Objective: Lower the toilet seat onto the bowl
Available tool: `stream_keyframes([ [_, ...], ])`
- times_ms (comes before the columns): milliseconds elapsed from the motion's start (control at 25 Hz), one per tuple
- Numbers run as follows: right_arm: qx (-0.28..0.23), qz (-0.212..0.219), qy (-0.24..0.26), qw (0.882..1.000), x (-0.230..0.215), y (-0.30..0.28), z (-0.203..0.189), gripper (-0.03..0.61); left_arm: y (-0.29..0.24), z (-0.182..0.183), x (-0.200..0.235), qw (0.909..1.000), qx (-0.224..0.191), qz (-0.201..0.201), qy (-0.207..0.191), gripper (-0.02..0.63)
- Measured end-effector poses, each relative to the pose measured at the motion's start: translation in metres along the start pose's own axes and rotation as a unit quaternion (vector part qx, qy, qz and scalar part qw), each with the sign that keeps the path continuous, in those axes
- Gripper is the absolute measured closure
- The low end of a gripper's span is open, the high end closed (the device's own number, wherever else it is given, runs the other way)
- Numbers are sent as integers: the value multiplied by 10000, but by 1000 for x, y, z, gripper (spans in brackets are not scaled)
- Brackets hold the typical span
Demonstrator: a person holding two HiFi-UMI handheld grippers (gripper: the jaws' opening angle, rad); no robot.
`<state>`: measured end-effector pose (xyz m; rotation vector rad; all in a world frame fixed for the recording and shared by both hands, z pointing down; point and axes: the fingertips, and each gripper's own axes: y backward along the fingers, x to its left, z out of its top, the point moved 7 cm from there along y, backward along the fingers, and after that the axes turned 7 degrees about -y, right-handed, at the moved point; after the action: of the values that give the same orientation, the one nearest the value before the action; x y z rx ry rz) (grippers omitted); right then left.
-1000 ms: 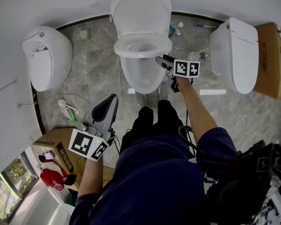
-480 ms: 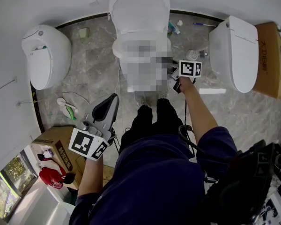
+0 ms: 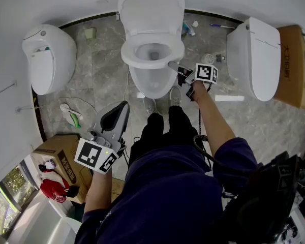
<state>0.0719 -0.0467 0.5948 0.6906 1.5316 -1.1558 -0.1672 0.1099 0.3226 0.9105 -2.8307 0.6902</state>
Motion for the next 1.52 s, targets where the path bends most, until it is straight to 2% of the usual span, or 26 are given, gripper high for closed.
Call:
stream_keyframes([
  [280,109,-121,-254,9995,-8,1,-6,387,-8,-5,-1,10000,-1,-43,75,612],
  [1520,960,-772,-237,9921,-48,7,-42,391,-43,-9,9,9990,144,-368,222,612],
])
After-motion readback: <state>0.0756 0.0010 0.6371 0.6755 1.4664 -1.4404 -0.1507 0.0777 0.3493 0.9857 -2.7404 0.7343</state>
